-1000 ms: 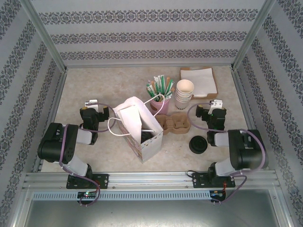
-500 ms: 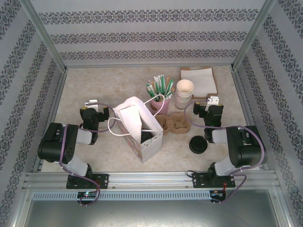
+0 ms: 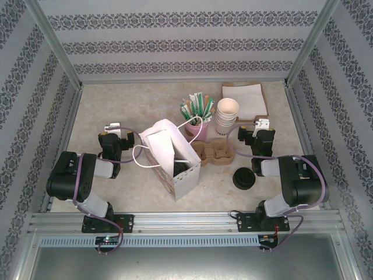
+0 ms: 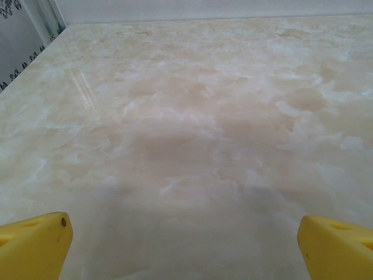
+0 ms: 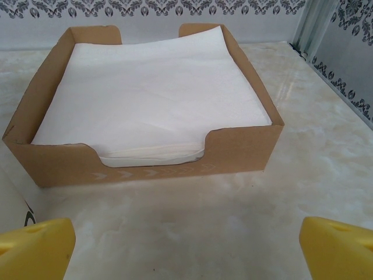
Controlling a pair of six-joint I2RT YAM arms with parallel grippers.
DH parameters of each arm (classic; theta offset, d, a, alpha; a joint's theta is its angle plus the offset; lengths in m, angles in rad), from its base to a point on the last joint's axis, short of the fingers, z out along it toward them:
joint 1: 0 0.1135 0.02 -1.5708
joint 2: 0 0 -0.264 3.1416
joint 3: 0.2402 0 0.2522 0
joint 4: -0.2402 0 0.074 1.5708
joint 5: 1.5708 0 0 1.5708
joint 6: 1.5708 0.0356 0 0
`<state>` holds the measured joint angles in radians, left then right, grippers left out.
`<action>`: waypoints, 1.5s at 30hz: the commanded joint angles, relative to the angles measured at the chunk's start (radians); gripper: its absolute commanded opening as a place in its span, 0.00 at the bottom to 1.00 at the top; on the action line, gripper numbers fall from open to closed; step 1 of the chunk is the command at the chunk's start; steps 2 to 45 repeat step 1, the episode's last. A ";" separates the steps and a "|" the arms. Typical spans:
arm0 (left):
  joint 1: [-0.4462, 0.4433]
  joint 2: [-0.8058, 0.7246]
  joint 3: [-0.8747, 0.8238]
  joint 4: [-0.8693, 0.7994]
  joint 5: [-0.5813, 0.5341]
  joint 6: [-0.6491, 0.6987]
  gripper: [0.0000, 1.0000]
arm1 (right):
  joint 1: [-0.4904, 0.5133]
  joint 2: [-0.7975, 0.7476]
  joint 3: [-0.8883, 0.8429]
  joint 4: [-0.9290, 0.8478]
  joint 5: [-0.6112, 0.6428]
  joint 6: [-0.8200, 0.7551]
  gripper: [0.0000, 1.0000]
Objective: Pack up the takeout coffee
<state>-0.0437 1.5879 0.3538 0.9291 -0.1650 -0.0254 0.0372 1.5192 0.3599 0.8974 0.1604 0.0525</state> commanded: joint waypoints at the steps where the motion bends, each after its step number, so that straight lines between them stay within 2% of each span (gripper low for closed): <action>1: 0.011 0.001 0.013 0.057 0.002 0.011 1.00 | 0.003 -0.011 0.011 0.017 0.010 -0.007 0.98; 45: 0.011 0.001 0.013 0.057 0.002 0.011 1.00 | 0.003 -0.011 0.011 0.017 0.010 -0.007 0.98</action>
